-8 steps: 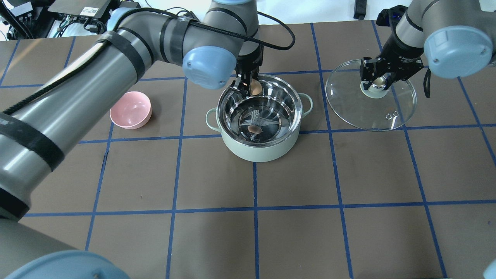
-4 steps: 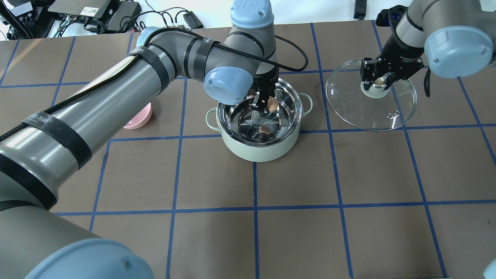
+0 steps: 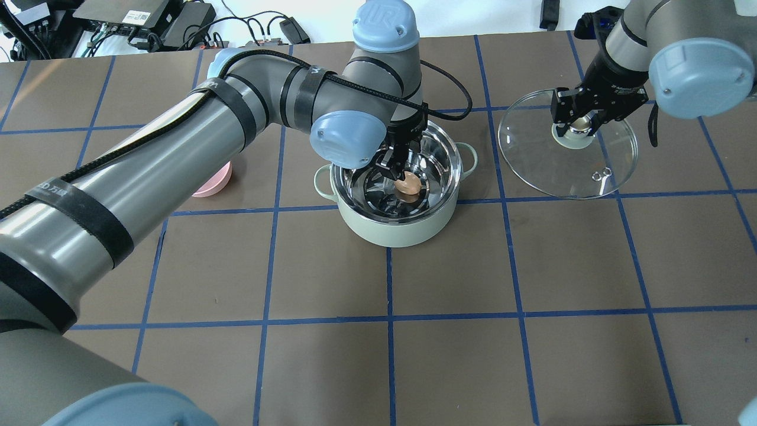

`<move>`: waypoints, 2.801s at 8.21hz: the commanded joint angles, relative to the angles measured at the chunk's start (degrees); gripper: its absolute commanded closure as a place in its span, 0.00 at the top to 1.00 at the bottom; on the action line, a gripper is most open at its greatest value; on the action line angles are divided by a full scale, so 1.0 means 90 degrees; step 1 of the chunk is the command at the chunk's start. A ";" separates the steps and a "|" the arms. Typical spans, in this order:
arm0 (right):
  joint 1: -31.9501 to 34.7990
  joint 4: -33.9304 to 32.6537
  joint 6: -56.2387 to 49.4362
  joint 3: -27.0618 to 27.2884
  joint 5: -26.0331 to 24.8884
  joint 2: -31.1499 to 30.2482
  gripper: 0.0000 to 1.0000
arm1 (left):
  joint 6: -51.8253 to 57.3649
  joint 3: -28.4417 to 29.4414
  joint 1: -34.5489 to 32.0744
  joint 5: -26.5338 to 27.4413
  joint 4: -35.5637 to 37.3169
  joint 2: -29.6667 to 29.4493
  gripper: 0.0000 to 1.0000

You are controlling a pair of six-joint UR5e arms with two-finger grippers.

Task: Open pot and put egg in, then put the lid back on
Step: 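Release the egg into the pot and raise the left gripper back, then carry the glass lid over the pot with the right gripper and lower it on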

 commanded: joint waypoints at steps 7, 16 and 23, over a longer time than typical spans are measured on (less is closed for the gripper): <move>0.0485 0.1474 0.0890 -0.0984 -0.0086 -0.0712 0.00 | 0.7170 0.0052 0.2121 0.1474 -0.1048 0.1458 1.00; 0.3250 -0.0007 0.3929 -0.0896 0.0010 0.0388 0.00 | 0.9216 -0.0026 0.2564 0.0986 -0.2590 0.2736 1.00; 0.3369 -0.0536 0.3891 -0.0535 -0.0077 0.0789 0.00 | 0.9149 -0.0056 0.2496 0.0937 -0.2194 0.2553 1.00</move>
